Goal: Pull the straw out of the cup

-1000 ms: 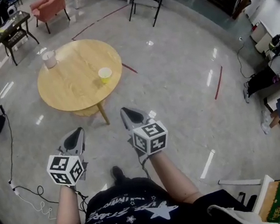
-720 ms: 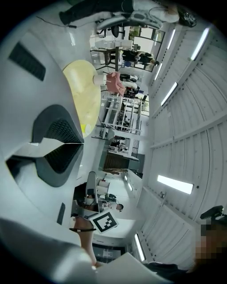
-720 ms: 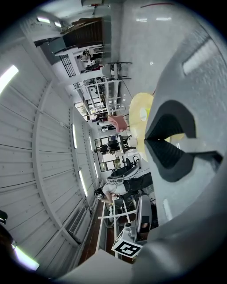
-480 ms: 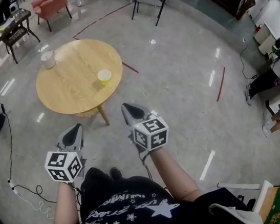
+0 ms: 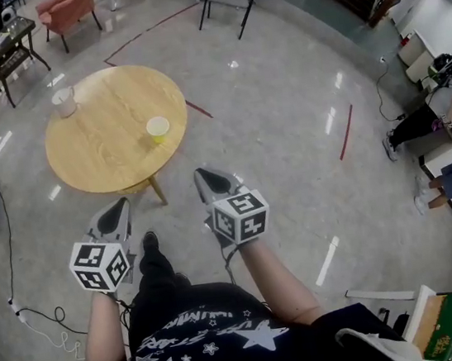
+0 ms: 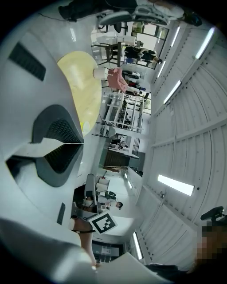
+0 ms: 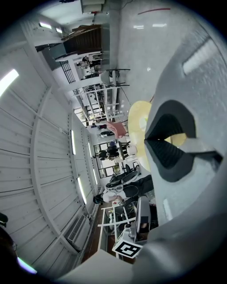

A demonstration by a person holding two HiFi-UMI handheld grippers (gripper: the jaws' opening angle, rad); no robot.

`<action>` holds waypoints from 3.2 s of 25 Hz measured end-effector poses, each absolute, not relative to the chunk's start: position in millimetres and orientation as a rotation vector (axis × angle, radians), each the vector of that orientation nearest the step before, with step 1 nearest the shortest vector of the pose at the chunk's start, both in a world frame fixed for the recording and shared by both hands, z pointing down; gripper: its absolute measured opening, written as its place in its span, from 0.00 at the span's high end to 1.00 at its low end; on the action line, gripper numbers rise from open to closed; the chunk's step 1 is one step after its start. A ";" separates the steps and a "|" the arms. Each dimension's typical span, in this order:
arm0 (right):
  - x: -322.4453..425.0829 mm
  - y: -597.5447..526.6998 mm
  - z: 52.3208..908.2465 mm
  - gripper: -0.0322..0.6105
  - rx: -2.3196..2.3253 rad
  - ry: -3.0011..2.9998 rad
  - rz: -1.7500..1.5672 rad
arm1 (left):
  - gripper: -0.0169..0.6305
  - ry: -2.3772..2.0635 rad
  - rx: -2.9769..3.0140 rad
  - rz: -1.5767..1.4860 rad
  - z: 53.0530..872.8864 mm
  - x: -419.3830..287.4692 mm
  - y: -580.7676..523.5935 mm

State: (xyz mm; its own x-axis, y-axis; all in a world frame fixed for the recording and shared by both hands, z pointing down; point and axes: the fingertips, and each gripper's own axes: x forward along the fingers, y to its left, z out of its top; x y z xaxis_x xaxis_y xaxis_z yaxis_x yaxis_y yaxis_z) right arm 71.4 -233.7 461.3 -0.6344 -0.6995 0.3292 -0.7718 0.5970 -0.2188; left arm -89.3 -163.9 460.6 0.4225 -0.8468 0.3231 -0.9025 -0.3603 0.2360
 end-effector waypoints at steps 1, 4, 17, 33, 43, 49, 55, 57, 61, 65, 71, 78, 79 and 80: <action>71.1 -236.6 462.0 0.95 1.223 -2.612 0.509 | 0.96 -1.491 2.309 0.203 460.7 -89.4 -167.9; 66.2 -244.5 463.5 0.95 1.222 -2.607 0.511 | 0.96 -1.481 2.312 0.205 462.5 -92.4 -177.5; 38.1 -296.8 476.5 0.95 1.264 -2.591 0.547 | 0.96 -1.436 2.312 0.220 469.8 -124.4 -234.6; -3.7 -363.4 514.0 0.95 1.290 -2.440 0.583 | 0.96 -1.311 2.319 0.254 490.5 -162.4 -316.9; -7.9 -383.5 537.0 0.77 1.296 -2.363 0.677 | 0.96 -1.209 2.349 0.273 500.8 -157.0 -351.2; -21.8 -393.5 545.8 0.68 1.277 -2.331 0.675 | 0.96 -1.181 2.354 0.270 502.8 -161.9 -372.0; -29.8 -399.5 562.4 0.68 1.243 -2.270 0.678 | 0.96 -1.161 2.357 0.270 506.1 -165.4 -385.3; -30.9 -403.5 566.6 0.68 1.253 -2.255 0.686 | 0.96 -1.155 2.352 0.269 508.6 -168.2 -389.5; -34.5 -409.5 571.1 0.69 1.254 -2.251 0.697 | 0.96 -1.148 2.352 0.271 512.9 -170.4 -395.0; -36.7 -411.6 577.3 0.70 1.235 -2.243 0.702 | 0.96 -1.146 2.349 0.275 517.0 -169.9 -397.6; -38.2 -413.7 582.2 0.82 1.224 -2.196 0.689 | 0.96 -1.157 2.337 0.276 516.0 -176.1 -401.6; -36.3 -415.4 586.2 0.83 1.226 -2.169 0.690 | 0.96 -1.159 2.331 0.276 517.6 -177.7 -402.7; -35.5 -415.4 586.3 0.86 1.228 -2.163 0.688 | 0.96 -1.159 2.331 0.275 517.5 -177.5 -402.7; -34.7 -415.1 586.5 0.87 1.228 -2.158 0.687 | 0.96 -1.159 2.332 0.275 517.4 -177.2 -402.6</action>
State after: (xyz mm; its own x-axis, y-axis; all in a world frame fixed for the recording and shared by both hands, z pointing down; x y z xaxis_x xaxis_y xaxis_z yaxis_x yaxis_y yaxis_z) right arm -34.7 -415.1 586.5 -0.4254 -0.5938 0.6829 -0.8794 0.4495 -0.1569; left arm -177.2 -402.6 517.4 0.6138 -0.6831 0.3956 -0.7881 -0.5007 0.3581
